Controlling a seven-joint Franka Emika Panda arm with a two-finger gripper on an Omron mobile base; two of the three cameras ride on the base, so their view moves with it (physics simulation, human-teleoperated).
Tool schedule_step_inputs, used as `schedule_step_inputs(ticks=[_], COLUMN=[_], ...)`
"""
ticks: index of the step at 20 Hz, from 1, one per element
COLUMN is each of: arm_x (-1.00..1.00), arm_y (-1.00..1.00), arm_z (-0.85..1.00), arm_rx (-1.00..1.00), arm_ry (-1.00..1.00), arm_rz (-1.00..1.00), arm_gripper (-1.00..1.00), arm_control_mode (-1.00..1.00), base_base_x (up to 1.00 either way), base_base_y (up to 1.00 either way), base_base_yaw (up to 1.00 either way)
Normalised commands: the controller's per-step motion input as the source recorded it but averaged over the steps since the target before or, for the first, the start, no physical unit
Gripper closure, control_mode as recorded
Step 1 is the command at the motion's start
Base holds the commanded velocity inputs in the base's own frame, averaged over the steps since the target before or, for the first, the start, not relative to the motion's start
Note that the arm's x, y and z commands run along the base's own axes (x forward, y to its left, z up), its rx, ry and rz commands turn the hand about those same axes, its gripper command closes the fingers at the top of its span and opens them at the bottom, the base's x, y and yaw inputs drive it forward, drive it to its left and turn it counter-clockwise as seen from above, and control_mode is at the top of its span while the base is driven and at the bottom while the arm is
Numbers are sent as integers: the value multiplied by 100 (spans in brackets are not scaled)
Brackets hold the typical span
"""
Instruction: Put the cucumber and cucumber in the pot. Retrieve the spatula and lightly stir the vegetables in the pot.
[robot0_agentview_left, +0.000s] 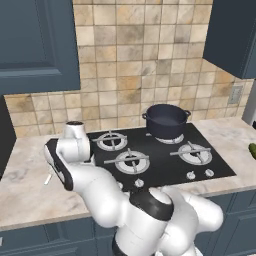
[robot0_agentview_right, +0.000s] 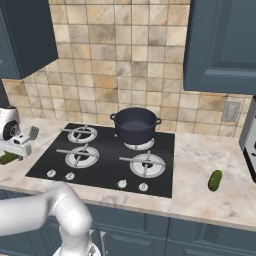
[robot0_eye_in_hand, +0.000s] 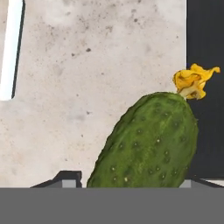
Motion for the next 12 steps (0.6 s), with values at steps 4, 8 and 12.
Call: schedule_step_inputs(ticks=[4,8,12], arm_x=[0,-2,0], arm_y=[-45,-63,-62], arm_z=[55,49,48], arm_rx=[0,-3,-10], arm_ry=[0,0,-1], arm_rz=[-3,-4,0], arm_gripper=[100,100,100], arm_control_mode=[-100,-100,-100], base_base_x=[0,0,0], base_base_y=[0,0,0], base_base_yaw=[0,0,0])
